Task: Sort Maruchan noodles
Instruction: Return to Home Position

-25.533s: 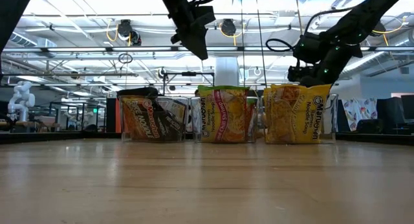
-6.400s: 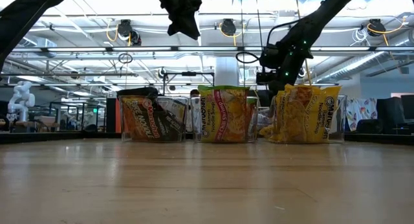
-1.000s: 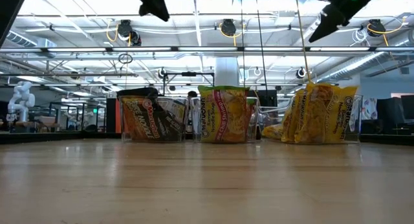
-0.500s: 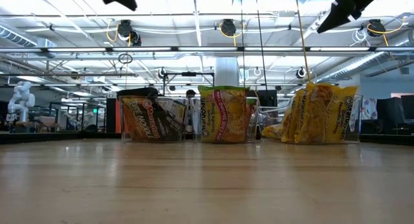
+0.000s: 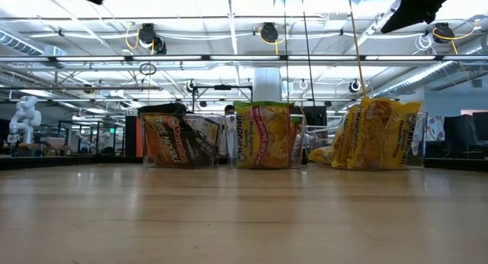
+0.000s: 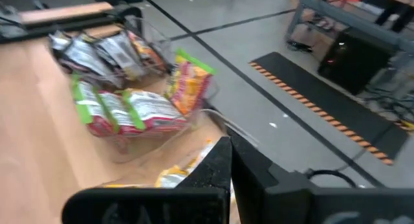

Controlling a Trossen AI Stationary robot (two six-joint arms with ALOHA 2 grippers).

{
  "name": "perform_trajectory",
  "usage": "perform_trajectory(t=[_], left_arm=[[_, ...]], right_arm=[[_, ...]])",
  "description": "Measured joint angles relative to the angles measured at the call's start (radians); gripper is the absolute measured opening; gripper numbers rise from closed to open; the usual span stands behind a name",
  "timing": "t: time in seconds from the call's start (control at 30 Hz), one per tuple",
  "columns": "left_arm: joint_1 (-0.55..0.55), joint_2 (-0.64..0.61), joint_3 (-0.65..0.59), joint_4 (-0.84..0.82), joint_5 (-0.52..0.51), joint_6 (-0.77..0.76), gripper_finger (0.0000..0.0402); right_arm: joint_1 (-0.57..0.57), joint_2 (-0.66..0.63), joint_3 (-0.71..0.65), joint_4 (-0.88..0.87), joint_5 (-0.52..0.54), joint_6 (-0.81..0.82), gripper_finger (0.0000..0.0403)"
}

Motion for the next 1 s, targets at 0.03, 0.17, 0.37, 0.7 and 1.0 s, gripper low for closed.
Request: perform_trajectory(t=[0.03, 0.17, 0.37, 0.7, 1.0], left_arm=[[0.000, -0.040, -0.022, 0.000, 0.001, -0.005, 0.0074], [0.000, -0.187, -0.083, 0.009, 0.032, -0.031, 0.0074], [-0.001, -0.343, -0.135, 0.050, 0.142, -0.049, 0.0074], [-0.001, -0.449, -0.176, 0.048, 0.210, -0.041, 0.0074], [-0.003, -0.458, -0.252, 0.048, 0.219, -0.052, 0.0074]], right_arm=[[0.000, -0.004, 0.000, -0.003, -0.014, 0.010, 0.0000], [0.000, -0.020, 0.000, -0.052, -0.025, 0.042, 0.0000], [0.000, -0.071, -0.031, -0.109, -0.032, 0.100, 0.0000], [0.000, -0.254, -0.268, 0.005, -0.126, 0.202, 0.0000], [0.000, -0.339, -0.316, 0.069, -0.156, 0.224, 0.0000]])
